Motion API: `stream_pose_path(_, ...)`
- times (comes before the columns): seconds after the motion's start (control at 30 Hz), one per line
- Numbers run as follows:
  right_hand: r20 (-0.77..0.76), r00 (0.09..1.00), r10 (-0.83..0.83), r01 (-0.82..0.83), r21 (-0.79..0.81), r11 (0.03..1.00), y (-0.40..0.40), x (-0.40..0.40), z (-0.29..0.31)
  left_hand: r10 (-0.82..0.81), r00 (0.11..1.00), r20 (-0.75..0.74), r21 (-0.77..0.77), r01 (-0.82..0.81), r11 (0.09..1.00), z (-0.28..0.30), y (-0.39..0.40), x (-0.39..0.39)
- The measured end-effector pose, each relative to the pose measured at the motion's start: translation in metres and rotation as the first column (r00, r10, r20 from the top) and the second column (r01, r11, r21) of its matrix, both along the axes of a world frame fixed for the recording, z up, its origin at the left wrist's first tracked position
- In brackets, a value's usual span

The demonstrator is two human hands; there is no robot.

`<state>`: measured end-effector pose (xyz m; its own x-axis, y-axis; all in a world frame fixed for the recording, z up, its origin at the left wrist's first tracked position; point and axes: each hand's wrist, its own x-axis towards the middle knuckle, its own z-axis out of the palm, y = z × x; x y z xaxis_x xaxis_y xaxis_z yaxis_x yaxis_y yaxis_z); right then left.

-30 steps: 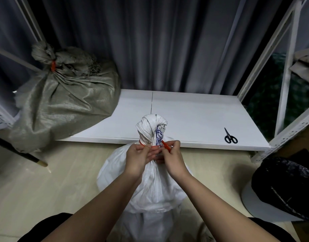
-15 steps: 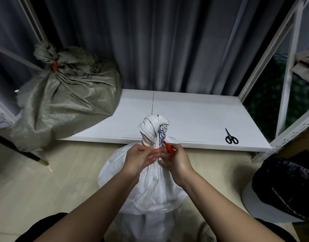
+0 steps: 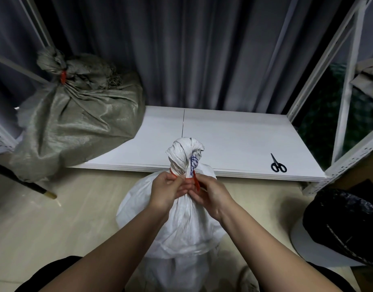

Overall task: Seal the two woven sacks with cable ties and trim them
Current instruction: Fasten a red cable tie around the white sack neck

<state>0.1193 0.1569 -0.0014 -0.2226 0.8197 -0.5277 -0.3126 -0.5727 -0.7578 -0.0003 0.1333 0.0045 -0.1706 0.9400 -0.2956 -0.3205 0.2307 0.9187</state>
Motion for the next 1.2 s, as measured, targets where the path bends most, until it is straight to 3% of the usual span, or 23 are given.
stream_pose_path(0.13, 0.084, 0.987, 0.137, -0.137, -0.008, 0.991, -0.001, 0.007, 0.004, -0.019, 1.0, -0.025, -0.066, 0.017, 0.998, 0.0, 0.0, -0.003)
stream_pose_path(0.37, 0.096, 0.992, 0.083, -0.085, 0.015, 0.996, -0.01, 0.003, -0.002, -0.09, 0.992, -0.09, -0.129, 0.078, 0.989, 0.0, -0.002, -0.001)
stream_pose_path(0.5, 0.193, 0.976, 0.105, -0.136, 0.16, 0.978, -0.01, 0.001, -0.005, -0.079, 0.99, -0.121, -0.157, 0.059, 0.986, 0.001, 0.0, -0.004)
stream_pose_path(0.7, 0.402, 0.894, 0.197, -0.339, 0.322, 0.884, -0.007, 0.003, -0.002, -0.019, 0.998, -0.059, -0.161, 0.009, 0.987, 0.0, 0.002, -0.006)
stream_pose_path(0.93, 0.394, 0.875, 0.282, -0.415, 0.309, 0.856, -0.001, 0.009, -0.005, -0.006, 0.993, -0.121, -0.191, -0.017, 0.981, -0.006, 0.011, -0.014)
stream_pose_path(1.1, 0.41, 0.82, 0.4, -0.532, 0.287, 0.796, -0.003, 0.011, 0.002, -0.112, 0.988, -0.105, -0.211, 0.088, 0.973, -0.005, 0.006, -0.016)
stream_pose_path(1.2, 0.387, 0.84, 0.381, -0.504, 0.294, 0.812, -0.008, 0.004, 0.002, -0.14, 0.984, -0.113, -0.194, 0.116, 0.974, -0.004, 0.006, -0.015)
